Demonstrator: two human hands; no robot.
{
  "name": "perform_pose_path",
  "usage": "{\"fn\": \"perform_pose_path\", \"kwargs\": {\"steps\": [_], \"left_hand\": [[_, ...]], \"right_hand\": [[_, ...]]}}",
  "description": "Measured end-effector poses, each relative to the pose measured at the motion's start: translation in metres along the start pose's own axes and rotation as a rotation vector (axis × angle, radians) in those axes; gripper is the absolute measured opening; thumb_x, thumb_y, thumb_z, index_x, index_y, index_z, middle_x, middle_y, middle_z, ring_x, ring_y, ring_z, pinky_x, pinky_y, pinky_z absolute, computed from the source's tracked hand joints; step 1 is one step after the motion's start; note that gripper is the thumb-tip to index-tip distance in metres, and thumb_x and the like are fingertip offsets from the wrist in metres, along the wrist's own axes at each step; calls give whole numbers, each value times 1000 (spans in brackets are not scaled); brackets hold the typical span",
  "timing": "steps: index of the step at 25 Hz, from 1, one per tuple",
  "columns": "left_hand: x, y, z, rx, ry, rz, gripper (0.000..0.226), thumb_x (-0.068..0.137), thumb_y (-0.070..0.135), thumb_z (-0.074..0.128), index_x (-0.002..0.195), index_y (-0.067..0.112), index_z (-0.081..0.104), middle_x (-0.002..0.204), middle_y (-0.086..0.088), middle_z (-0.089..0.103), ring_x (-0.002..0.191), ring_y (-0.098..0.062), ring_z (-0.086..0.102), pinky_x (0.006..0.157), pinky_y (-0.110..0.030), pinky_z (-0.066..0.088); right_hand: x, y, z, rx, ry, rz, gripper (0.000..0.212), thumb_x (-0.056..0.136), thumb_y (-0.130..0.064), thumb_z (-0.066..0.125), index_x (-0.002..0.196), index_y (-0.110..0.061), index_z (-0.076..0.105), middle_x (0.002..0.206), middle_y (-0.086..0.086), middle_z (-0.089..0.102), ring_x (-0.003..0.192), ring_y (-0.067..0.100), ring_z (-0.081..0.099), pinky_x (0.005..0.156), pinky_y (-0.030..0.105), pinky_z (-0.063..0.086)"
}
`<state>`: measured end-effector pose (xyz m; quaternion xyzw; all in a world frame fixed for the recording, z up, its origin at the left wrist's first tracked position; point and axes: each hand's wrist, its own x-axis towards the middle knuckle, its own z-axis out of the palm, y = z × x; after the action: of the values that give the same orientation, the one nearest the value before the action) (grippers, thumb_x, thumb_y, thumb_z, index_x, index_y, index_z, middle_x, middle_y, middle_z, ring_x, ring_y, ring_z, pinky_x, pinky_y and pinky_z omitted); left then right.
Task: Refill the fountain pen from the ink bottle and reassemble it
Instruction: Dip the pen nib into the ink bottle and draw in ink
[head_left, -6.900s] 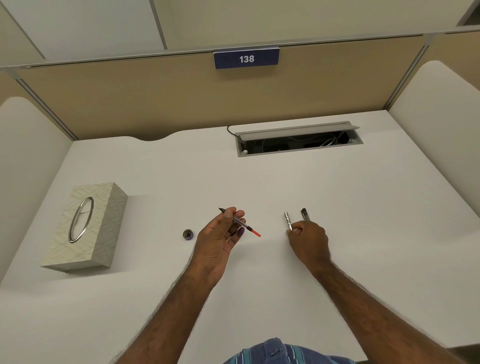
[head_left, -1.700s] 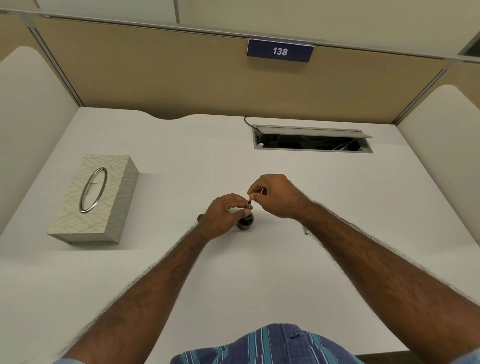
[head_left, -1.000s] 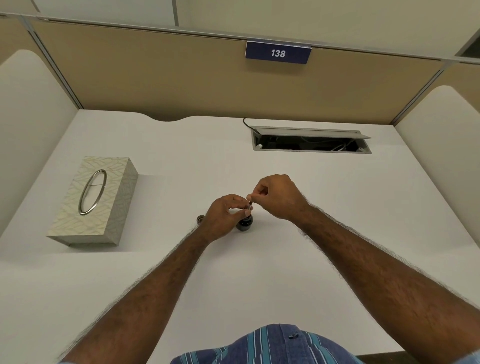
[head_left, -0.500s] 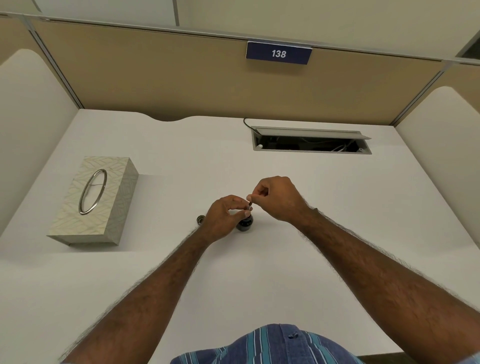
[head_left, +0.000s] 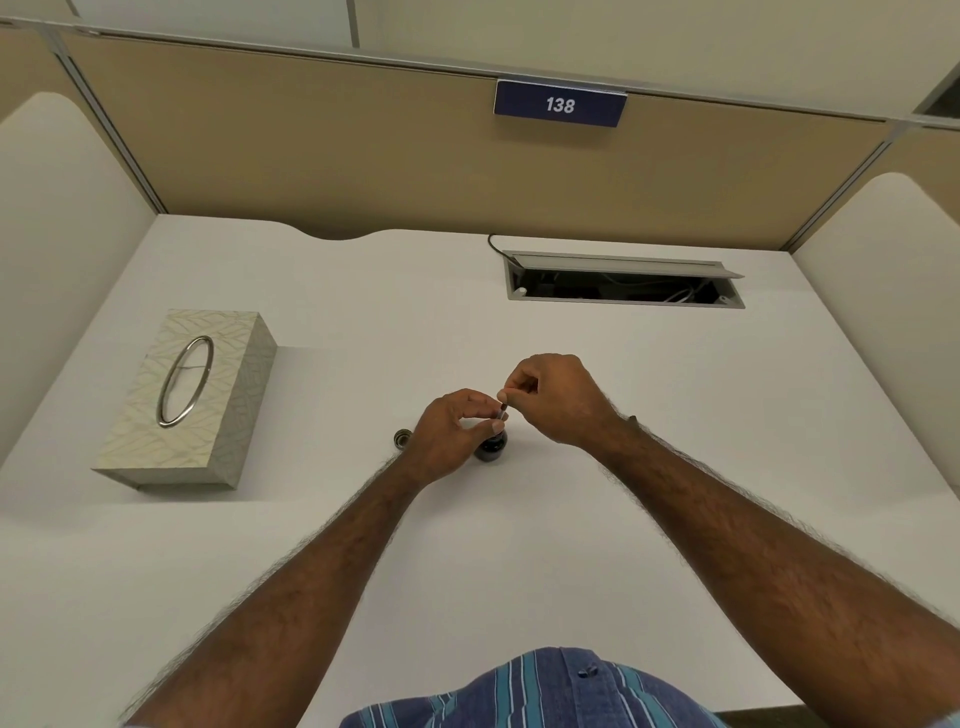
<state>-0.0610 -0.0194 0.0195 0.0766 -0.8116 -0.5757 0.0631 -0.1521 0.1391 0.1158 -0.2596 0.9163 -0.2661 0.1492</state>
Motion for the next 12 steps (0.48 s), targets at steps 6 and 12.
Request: {"fn": "perform_pose_path", "kwargs": {"steps": [6,12], "left_hand": [[-1,0,1,7,13,-6,15,89,16,79,103,18,84,108,8,76,104,4,66,93,-11,47],[-2,-1,1,-13,20,-26,15,89,15,80,102,18,84,109,7,77,105,-1,68,98,-24,51]], "right_hand": [[-2,0,-1,47,3,-15,11,89,-29,81,92,-19,83,89,-6,78,81,8,67,70,22,49],[-1,1,0,39,15,15,11,92,-29,78,88,-19,82,86,-4,78,82,14,70,71,29,53]]}}
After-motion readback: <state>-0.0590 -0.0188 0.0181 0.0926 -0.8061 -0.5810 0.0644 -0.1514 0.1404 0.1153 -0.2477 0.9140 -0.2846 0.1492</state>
